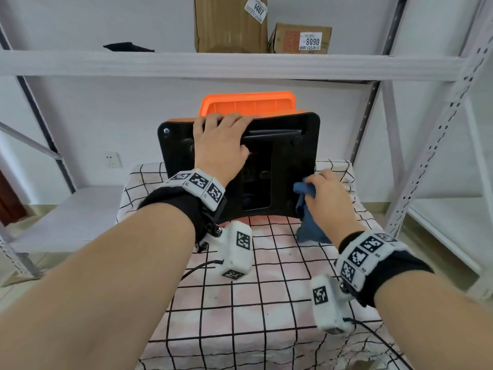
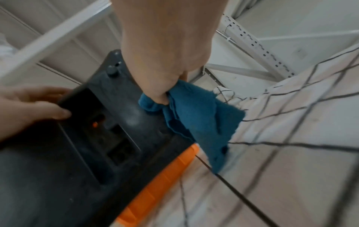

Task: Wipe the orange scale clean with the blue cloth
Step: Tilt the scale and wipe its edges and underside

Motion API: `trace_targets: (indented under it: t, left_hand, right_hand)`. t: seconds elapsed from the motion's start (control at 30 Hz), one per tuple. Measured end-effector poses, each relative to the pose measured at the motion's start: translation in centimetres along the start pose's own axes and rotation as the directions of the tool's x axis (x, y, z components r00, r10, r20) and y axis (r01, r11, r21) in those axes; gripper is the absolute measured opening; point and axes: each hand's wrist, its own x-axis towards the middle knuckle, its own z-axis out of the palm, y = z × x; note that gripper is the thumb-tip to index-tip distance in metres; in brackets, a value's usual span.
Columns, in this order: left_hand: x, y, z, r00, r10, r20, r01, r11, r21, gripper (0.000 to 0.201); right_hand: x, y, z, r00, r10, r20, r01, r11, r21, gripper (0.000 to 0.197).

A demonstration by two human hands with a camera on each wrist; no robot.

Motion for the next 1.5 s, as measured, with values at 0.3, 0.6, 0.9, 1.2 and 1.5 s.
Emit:
trace_targets:
  t: [0.3, 0.6, 0.9, 1.2, 1.5]
  left_hand:
    - [-0.7, -1.1, 0.3, 0.996, 0.06, -0.063, -0.059, 0.998, 0.013, 0.053]
    - [-1.8, -1.4, 1.6, 0.966, 0.253, -0.045, -0.233, 0.936, 0.266, 0.057]
    - [-1.0, -2.2, 1.4, 0.952, 0.298, -0.07, -0.28, 0.94, 0.196, 0.046]
    - [-0.2, -3.3, 0.8, 0.947, 0.313, -0.076, -0.306, 0.948, 0.091, 0.043]
    - [-0.2, -3.0, 1.2, 0.948, 0.304, -0.095, -0.295, 0.951, 0.094, 0.035]
  right_hand:
    - [2.0, -3.2, -0.7, 0.907, -0.243, -0.344, 0.289, 0.953, 0.087, 0.029]
    - [-2.3, -1.9, 3.9, 0.984, -0.173, -0.033, 0.176, 0.98, 0.096, 0.035]
    - [1.2, -7.3, 2.9, 0.88, -0.452, -0.144, 0.446, 0.892, -0.074, 0.033]
    - [0.2, -9.5, 4.5, 0.972, -0.185, -0.144, 0.207, 0.967, 0.151, 0.031]
    - [0.1, -9.2, 4.3, 0.958, -0.134, 0.255, 0.171, 0.977, -0.127, 0.026]
